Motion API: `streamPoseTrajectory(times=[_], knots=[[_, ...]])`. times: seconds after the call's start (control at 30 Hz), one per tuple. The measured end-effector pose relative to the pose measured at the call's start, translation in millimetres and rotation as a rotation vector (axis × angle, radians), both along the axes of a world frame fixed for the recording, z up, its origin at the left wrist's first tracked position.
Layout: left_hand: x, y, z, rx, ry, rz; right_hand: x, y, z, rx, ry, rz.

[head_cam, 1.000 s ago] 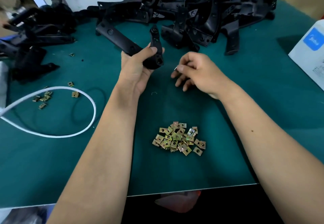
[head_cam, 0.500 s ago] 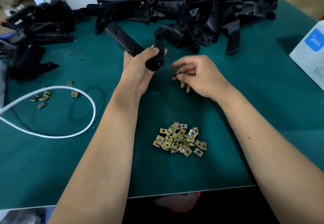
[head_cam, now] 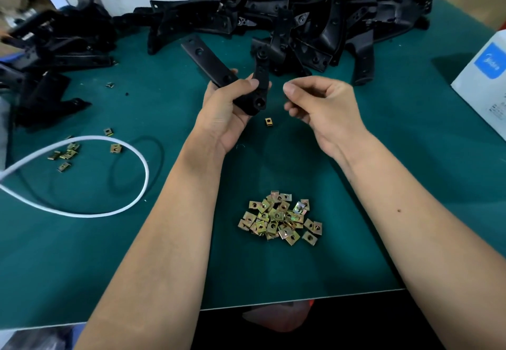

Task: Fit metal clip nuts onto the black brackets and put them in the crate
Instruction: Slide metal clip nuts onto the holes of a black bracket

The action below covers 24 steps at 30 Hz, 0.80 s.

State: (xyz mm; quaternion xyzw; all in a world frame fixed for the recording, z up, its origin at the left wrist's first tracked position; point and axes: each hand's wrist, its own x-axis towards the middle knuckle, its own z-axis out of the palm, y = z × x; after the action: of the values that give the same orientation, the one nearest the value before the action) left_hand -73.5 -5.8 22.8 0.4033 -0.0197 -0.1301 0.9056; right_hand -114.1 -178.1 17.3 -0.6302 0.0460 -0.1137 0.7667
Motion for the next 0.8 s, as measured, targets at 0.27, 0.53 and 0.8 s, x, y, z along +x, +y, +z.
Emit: streamPoseTrajectory(times=[0.27,0.53,0.8], knots=[[-1.2,-3.1,-0.2,-0.080,0.013,-0.046,-5.0,12.1,2.3,0.141,-0.019,0.063],[-1.2,-3.6,-0.8,-0.102,0.016,-0.039,-6.4,17.1,2.5,0.087,-0.035,0.057],[-1.7,-2.8,-0.1,-0.125,0.019,-0.036,-6.0,17.4,2.2,-0.087,-0.037,0.026]])
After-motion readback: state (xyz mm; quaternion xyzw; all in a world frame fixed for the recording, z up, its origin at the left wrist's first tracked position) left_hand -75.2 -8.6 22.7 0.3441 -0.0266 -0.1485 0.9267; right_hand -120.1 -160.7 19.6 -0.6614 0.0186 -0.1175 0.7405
